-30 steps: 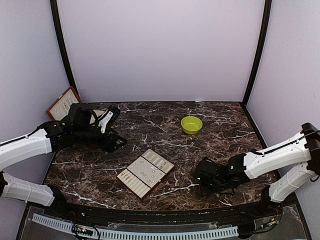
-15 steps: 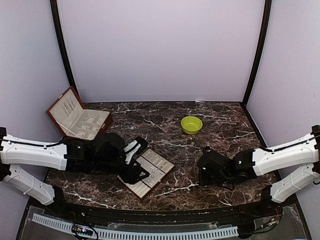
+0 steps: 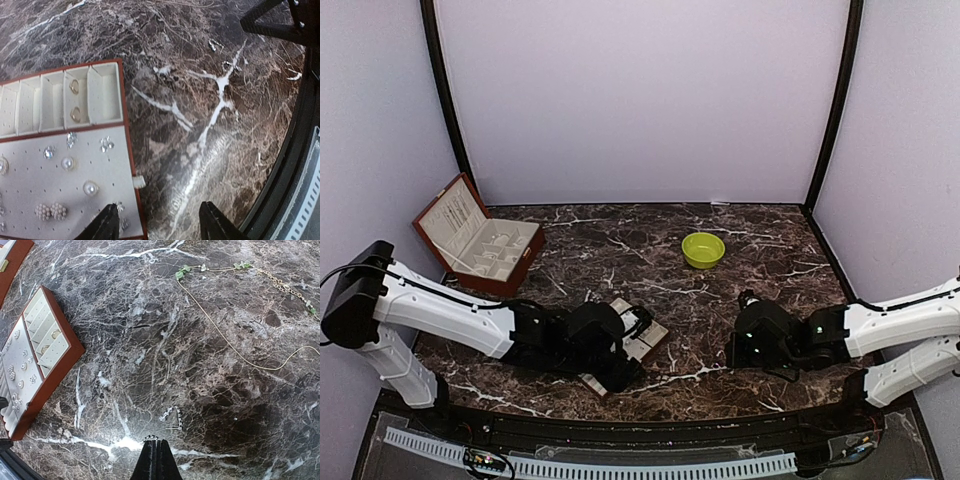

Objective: Organize the mixed jewelry
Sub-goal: Pick up the earring holder from the compartment beneath the earring panel.

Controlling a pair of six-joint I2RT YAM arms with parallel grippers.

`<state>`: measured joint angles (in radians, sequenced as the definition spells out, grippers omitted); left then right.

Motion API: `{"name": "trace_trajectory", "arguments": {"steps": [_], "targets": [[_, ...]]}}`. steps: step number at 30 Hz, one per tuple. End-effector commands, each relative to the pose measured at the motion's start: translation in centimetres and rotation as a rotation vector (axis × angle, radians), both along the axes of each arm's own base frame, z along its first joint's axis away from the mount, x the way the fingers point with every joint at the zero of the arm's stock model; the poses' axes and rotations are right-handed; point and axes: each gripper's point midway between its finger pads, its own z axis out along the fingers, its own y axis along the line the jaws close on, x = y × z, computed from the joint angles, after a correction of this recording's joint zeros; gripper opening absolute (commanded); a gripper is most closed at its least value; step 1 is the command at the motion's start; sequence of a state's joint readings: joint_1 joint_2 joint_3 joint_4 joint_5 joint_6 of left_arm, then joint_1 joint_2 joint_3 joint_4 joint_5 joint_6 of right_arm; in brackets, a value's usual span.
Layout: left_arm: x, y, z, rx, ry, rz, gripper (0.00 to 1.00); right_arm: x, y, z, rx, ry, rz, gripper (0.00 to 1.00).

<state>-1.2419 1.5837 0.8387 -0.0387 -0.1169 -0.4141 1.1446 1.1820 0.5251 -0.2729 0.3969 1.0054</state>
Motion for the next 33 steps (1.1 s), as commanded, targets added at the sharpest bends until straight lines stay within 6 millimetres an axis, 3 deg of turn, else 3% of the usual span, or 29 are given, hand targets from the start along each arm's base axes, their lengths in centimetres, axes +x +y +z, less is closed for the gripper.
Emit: {"name": "trace_trajectory", "arguments": {"steps": [1, 6, 28, 33], "targets": [[1.9, -1.3, 0.6, 0.034, -0.089, 0.012, 0.57, 0.4, 0.3, 0.7, 0.052, -0.024, -0.009, 0.0], [2.2, -1.2, -0.3, 0.098, -0.098, 0.007, 0.44, 0.4, 0.3, 1.0, 0.068, -0.03, -0.012, 0.0], [2.2, -1.0, -2.2, 0.139, -0.099, -0.007, 0.22, 0.8, 1.3, 0.5, 0.067, -0.021, 0.002, 0.0], [2.3, -1.1, -2.3, 0.136, -0.098, -0.001, 0.07, 0.8, 1.3, -0.2, 0.049, -0.01, 0.002, 0.0]]}}
